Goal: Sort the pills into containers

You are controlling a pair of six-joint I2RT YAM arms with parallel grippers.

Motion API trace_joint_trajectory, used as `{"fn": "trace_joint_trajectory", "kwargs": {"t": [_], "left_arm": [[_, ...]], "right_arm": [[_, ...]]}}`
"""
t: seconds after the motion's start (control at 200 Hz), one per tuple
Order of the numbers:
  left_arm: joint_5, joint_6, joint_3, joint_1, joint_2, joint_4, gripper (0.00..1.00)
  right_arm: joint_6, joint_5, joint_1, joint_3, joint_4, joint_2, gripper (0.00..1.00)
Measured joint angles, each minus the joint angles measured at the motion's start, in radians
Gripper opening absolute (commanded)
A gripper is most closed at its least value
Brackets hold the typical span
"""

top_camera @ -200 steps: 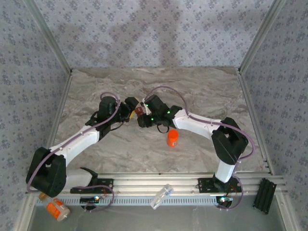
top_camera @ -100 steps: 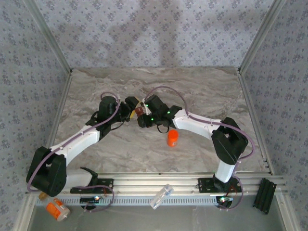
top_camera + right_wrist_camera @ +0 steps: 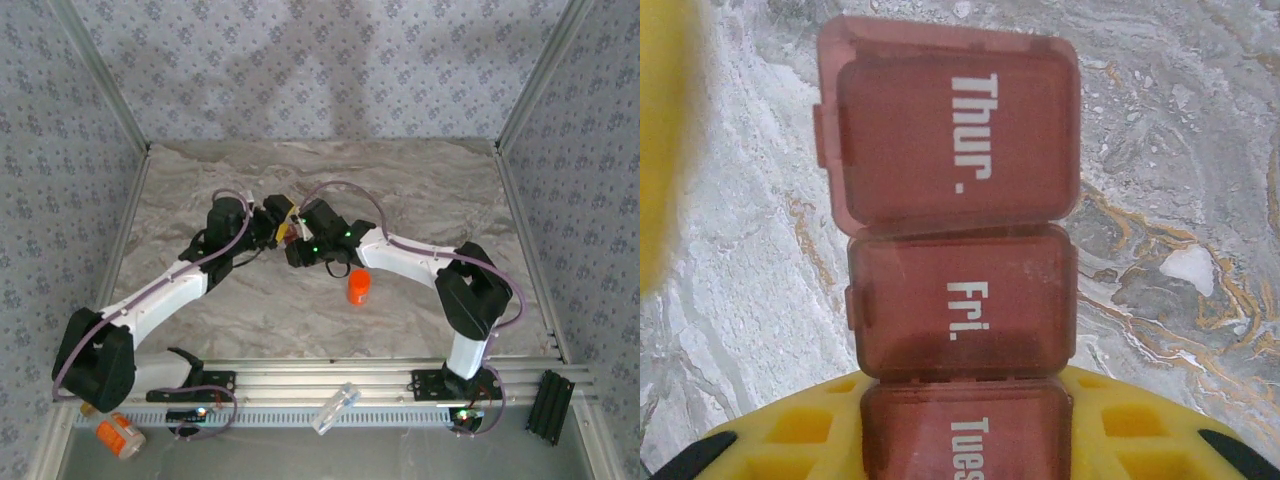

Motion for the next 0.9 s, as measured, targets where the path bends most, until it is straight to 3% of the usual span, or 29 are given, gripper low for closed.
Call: {"fn": "trace_joint_trajectory", "kwargs": {"t": [0.275, 0.65, 0.899], "left_arm": [[-0.024, 0.042, 0.003, 0.017, -0.061, -0.057, 0.77], [-0.065, 0.192, -0.004, 0.252, -0.134, -0.245, 0.92], [-0.06, 0.26, -0.013, 0.292, -0.132, -0.298, 0.96]], "right_arm": [[-0.022, -0.01, -0.001, 0.0, -0.003, 0.003, 0.31], [-0.283, -0.043, 0.013, 0.072, -0.154, 0.127, 0.34], [-0.467, -0.015, 0.062, 0.127, -0.272, 0.199, 0.41]]}}
